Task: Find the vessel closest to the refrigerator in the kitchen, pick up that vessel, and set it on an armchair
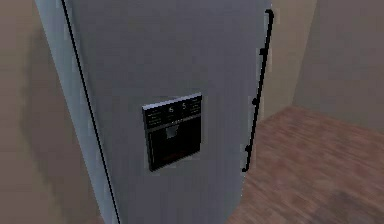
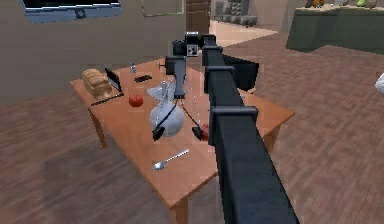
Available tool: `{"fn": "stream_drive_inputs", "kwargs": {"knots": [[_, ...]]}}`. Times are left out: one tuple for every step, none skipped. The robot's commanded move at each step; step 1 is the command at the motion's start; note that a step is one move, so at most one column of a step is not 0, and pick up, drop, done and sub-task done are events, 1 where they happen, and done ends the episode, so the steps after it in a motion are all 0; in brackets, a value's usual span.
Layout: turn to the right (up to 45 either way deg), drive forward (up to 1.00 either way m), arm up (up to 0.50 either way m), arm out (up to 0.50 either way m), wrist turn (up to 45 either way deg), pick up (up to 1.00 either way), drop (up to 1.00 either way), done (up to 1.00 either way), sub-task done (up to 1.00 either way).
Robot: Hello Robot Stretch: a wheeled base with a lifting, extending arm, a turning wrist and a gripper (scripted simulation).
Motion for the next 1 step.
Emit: {"fn": "stream_drive_inputs", "kwargs": {"knots": [[0.0,0.00,0.00,0.00,45.0,0.00,0.00,0.00,0.00]]}}
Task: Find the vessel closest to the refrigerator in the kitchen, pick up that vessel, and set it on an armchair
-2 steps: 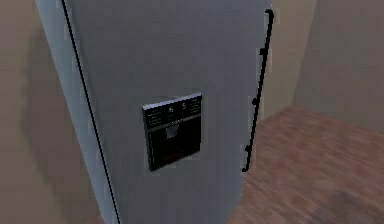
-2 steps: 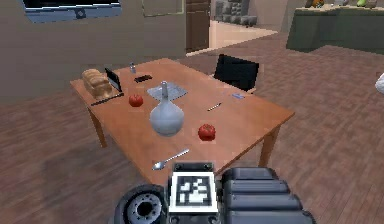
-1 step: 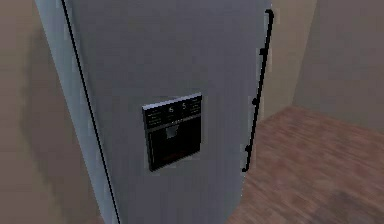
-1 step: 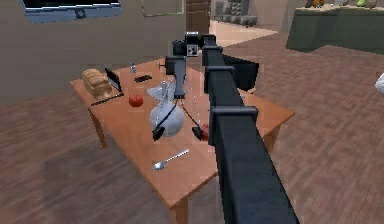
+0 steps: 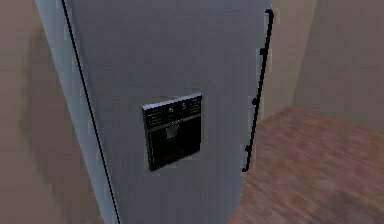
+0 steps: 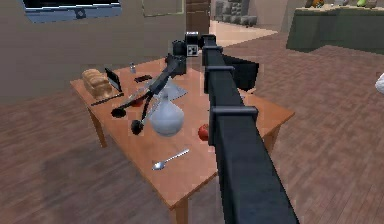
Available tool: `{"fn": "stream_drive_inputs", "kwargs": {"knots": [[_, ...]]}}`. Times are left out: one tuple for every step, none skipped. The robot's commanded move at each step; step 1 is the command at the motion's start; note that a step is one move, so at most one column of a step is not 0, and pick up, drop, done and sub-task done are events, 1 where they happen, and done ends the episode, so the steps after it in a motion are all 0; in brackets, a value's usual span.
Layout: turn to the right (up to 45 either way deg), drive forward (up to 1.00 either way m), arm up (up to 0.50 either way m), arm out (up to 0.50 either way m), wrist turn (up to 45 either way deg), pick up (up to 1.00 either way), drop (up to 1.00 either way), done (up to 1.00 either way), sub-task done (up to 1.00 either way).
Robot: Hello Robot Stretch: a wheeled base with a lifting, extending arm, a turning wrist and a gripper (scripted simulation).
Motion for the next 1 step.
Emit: {"fn": "stream_drive_inputs", "kwargs": {"knots": [[0.0,0.00,0.00,0.00,45.0,0.00,0.00,0.00,0.00]]}}
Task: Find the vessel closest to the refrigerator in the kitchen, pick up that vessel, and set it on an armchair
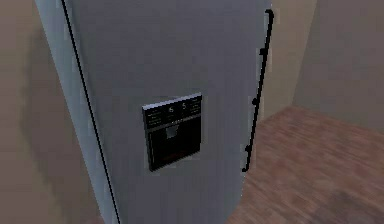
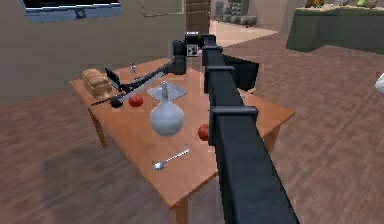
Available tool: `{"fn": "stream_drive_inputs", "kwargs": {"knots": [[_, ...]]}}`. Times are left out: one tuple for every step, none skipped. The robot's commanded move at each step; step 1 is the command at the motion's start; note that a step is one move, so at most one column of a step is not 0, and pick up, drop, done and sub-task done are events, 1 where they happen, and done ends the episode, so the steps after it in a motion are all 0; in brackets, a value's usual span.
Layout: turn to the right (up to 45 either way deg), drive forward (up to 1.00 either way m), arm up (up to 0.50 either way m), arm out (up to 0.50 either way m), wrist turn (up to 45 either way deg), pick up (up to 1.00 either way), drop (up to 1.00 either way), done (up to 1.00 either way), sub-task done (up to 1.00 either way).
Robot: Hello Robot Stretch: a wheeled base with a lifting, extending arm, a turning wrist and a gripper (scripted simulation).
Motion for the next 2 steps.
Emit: {"fn": "stream_drive_inputs", "kwargs": {"knots": [[0.0,0.00,0.00,0.00,45.0,0.00,0.00,0.00,0.00],[0.0,0.00,0.00,0.00,21.0,0.00,0.00,0.00,0.00]]}}
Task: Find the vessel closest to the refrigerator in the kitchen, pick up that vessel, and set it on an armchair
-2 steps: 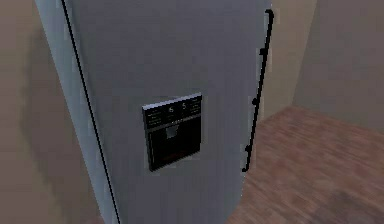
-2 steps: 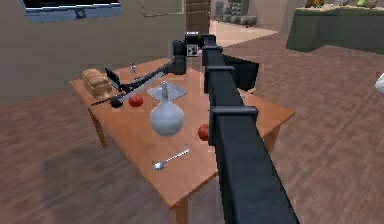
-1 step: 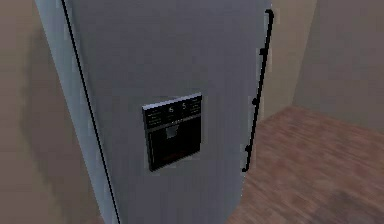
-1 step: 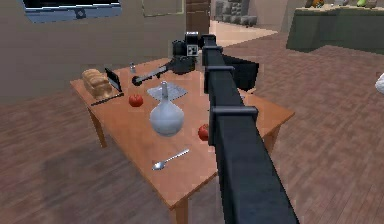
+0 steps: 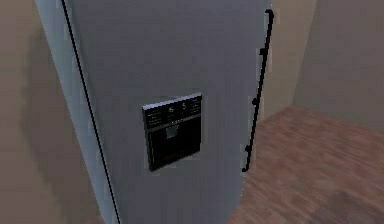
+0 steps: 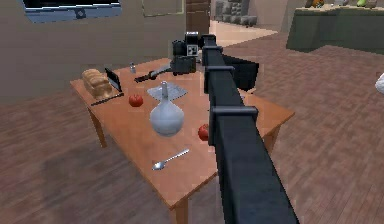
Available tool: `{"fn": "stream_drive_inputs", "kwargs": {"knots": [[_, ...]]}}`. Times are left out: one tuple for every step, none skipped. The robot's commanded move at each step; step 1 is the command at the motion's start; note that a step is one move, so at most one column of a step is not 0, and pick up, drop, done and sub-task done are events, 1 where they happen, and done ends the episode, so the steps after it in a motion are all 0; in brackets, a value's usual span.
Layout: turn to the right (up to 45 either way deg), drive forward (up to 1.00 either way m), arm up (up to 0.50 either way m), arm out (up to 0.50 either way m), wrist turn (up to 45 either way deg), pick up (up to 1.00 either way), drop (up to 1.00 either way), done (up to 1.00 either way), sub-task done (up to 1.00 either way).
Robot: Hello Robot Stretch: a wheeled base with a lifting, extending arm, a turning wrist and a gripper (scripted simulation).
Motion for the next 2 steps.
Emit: {"fn": "stream_drive_inputs", "kwargs": {"knots": [[0.0,0.00,-0.28,0.00,0.0,0.00,0.00,0.00,0.00],[0.0,0.00,0.00,0.00,0.0,1.00,0.00,0.00,0.00]]}}
